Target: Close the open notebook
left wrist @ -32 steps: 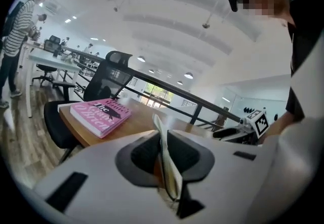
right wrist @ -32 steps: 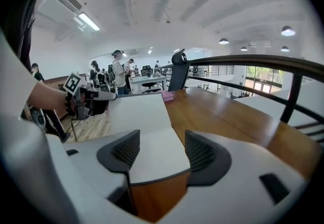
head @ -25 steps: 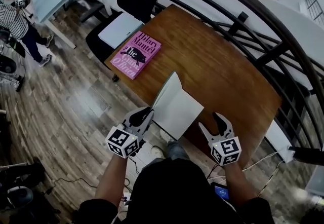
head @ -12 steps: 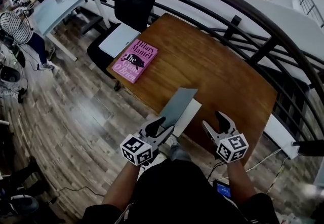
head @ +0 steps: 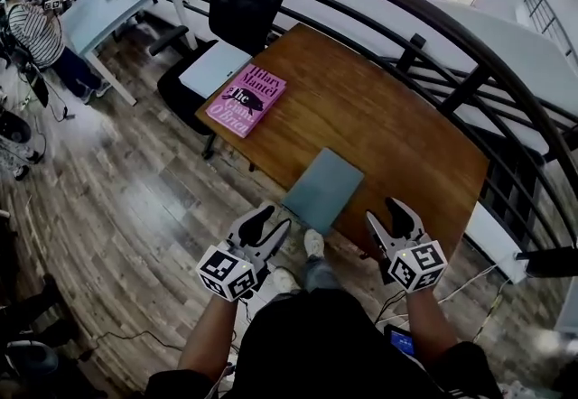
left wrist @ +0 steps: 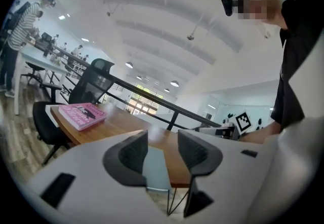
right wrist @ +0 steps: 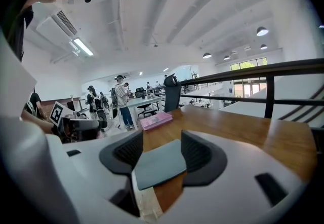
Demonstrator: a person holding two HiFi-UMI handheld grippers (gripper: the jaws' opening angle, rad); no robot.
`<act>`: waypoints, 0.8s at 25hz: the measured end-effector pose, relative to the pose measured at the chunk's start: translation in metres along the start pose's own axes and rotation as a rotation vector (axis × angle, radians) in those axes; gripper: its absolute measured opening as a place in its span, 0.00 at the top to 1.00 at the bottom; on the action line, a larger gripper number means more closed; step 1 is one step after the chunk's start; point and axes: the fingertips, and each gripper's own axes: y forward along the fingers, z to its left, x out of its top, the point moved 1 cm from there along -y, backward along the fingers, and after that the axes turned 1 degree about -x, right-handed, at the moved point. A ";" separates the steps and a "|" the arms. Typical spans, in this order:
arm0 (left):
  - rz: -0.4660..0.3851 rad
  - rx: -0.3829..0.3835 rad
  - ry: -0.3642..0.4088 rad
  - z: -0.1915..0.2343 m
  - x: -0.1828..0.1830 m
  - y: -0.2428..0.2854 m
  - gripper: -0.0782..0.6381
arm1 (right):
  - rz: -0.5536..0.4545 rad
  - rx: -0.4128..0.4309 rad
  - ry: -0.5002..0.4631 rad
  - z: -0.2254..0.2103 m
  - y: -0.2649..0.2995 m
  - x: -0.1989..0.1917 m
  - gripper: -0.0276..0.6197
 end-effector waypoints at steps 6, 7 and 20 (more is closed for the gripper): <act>-0.063 0.183 0.084 0.023 0.042 -0.035 0.63 | -0.095 0.058 -0.053 0.023 0.005 0.040 0.67; -0.063 0.223 0.093 0.028 0.048 -0.038 0.63 | -0.113 0.073 -0.069 0.026 0.007 0.049 0.69; -0.263 0.378 0.145 -0.013 0.109 -0.047 0.71 | -0.246 0.251 -0.122 0.026 -0.007 0.128 0.80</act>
